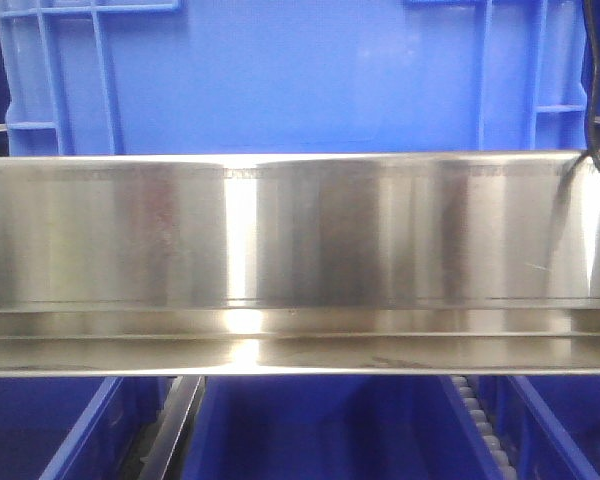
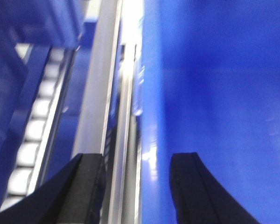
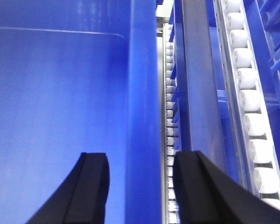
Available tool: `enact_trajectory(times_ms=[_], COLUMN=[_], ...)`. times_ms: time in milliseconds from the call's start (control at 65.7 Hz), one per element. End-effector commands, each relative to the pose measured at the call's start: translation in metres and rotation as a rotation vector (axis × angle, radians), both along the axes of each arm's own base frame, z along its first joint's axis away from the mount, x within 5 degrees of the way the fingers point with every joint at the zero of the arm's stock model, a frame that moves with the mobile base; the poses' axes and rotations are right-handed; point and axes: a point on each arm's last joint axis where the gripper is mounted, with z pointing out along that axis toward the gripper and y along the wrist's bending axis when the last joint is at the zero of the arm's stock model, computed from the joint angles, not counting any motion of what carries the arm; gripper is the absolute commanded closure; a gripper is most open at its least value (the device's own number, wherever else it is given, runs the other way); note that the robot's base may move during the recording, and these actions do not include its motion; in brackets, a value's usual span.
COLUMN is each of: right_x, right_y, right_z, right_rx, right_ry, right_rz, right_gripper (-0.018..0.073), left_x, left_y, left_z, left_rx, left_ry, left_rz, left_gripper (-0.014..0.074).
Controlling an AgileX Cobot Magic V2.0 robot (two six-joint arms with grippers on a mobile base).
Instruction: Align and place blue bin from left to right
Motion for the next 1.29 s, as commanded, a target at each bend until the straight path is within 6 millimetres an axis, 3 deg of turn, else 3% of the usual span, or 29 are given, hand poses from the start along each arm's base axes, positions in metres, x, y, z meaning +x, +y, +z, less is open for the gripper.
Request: enact_trajectory(times_ms=[0, 928, 1050, 1126, 1217, 1278], right_x=[0.001, 0.001, 0.001, 0.001, 0.001, 0.001], right_y=[-0.003, -0.003, -0.003, -0.003, -0.003, -0.003], right_z=[0.005, 0.005, 0.005, 0.005, 0.005, 0.005], right_rx=[0.003, 0.003, 0.003, 0.003, 0.003, 0.004], right_ry=[-0.023, -0.023, -0.023, -0.023, -0.023, -0.023], right_rz=[-0.008, -0.008, -0.008, -0.008, -0.008, -0.01], right_gripper=[0.0336, 0.0336, 0.0356, 0.0463, 0.0657, 0.0628], left_x=[0.005, 0.011, 0.011, 0.011, 0.011, 0.011], left_y=[-0.001, -0.009, -0.009, -0.009, -0.009, -0.009], left_z=[-0.007, -0.021, -0.021, -0.021, -0.021, -0.021], left_rx=[0.003, -0.045, -0.043, -0.043, -0.043, -0.043], left_ry=[0.025, 0.076, 0.075, 0.075, 0.075, 0.075], left_rz=[0.014, -0.006, -0.005, -0.005, -0.005, -0.005], left_gripper=[0.034, 0.0347, 0.0432, 0.0556, 0.0712, 0.0707])
